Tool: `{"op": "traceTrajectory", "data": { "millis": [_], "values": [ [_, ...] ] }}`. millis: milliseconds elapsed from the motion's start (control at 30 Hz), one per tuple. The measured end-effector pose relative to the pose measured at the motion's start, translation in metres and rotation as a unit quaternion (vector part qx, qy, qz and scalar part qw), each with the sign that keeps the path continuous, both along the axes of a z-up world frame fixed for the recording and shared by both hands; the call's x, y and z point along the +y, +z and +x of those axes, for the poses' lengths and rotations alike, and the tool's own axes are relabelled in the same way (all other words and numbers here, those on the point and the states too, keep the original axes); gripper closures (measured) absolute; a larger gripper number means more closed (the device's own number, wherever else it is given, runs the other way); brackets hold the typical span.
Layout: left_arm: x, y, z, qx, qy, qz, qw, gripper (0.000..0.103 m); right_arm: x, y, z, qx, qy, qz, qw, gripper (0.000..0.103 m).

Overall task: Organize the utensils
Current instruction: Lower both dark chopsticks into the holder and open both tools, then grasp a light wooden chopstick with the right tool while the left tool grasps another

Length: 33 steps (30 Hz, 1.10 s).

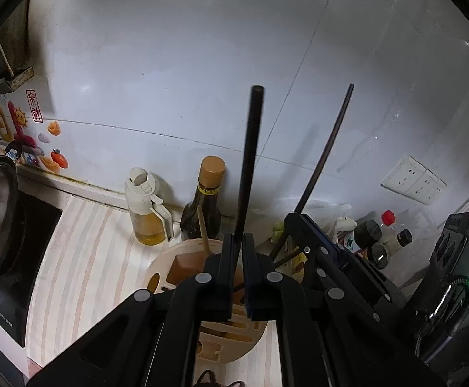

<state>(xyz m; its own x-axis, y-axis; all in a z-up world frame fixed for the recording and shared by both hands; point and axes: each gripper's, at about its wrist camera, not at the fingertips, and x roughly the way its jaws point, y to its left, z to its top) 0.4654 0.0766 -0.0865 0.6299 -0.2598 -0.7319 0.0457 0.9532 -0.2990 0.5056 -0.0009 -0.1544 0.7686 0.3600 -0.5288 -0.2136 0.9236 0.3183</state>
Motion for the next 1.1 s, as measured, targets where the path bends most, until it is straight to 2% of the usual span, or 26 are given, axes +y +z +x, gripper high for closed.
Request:
{"op": "traceTrajectory", "data": {
  "millis": [200,233,267,333,367,400,467,567,633,667,833,967,1100],
  "values": [
    [0.005,0.005,-0.007,0.015,0.005,-0.012,0.9998,0.098,0.002,0.008,-0.009,0.007,0.027,-0.018,0.999,0.096],
    [0.008,0.009,-0.010,0.012,0.009,-0.010,0.9998,0.096,0.000,0.010,-0.011,0.011,0.029,-0.017,0.999,0.094],
    [0.010,0.015,-0.014,0.004,0.013,-0.004,0.9999,0.095,-0.003,0.013,-0.013,0.014,0.029,-0.016,0.999,0.089],
    [0.015,0.024,-0.021,-0.005,0.023,0.007,0.9997,0.091,-0.011,0.020,-0.019,0.018,0.027,-0.009,0.999,0.063],
    [0.018,0.028,-0.025,-0.010,0.029,0.012,0.9995,0.075,-0.017,0.024,-0.023,0.018,0.025,-0.004,1.000,0.058],
    [0.023,0.033,-0.032,-0.018,0.038,0.021,0.9989,0.043,-0.026,0.031,-0.029,0.018,0.019,0.003,1.000,0.053],
    [0.031,0.039,-0.048,-0.038,0.064,0.035,0.9966,0.009,-0.039,0.040,-0.040,0.019,0.008,0.007,1.000,0.052],
    [0.038,0.037,-0.071,-0.054,0.079,0.041,0.9946,0.008,-0.066,0.052,-0.066,0.025,-0.016,0.004,1.000,0.041],
    [0.036,0.030,-0.083,-0.053,0.087,0.050,0.9935,0.000,-0.080,0.054,-0.081,0.034,-0.032,-0.004,0.999,0.029],
    [0.033,0.025,-0.088,-0.052,0.088,0.056,0.9932,0.000,-0.087,0.053,-0.088,0.039,-0.038,-0.006,0.999,0.027],
    [0.006,-0.019,-0.109,-0.018,0.077,0.062,0.9949,0.000,-0.126,0.029,-0.127,0.074,-0.073,-0.004,0.995,0.009],
    [-0.029,-0.062,-0.111,0.033,0.045,0.074,0.9957,0.000,-0.159,-0.007,-0.147,0.115,-0.114,-0.032,0.986,0.006],
    [-0.074,-0.103,-0.113,0.074,0.007,0.101,0.9921,0.000,-0.202,-0.051,-0.158,0.185,-0.149,-0.036,0.971,0.007]
  ]
}}
